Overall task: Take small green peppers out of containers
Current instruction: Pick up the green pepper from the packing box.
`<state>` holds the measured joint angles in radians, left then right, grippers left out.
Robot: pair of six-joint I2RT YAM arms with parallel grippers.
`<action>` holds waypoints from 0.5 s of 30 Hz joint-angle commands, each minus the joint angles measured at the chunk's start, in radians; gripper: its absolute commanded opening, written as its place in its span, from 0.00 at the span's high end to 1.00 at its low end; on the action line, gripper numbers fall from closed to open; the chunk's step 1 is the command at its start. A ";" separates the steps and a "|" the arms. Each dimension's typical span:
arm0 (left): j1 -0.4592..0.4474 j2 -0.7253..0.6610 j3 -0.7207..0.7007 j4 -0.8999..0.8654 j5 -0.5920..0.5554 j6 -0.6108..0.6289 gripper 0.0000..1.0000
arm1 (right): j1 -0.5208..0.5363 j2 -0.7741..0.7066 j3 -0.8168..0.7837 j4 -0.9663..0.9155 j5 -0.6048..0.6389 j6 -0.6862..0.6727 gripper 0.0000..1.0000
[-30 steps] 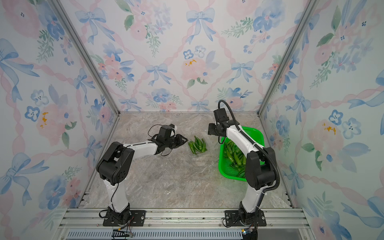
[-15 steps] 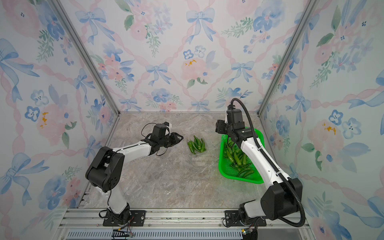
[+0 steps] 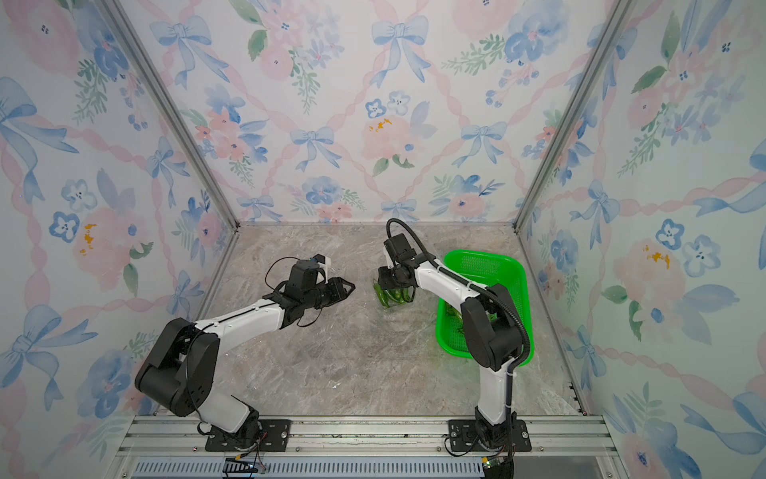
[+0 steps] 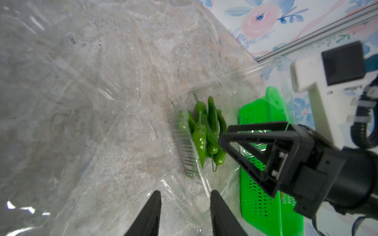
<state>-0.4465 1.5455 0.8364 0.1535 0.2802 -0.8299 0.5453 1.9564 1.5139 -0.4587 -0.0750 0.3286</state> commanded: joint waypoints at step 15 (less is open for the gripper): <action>0.032 -0.023 -0.025 -0.010 0.020 0.043 0.58 | 0.037 0.146 0.124 -0.033 0.030 0.000 0.53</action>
<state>-0.4236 1.5322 0.8078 0.1509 0.2840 -0.8116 0.5667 2.0846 1.5936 -0.4599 -0.0658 0.3321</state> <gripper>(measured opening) 0.424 0.472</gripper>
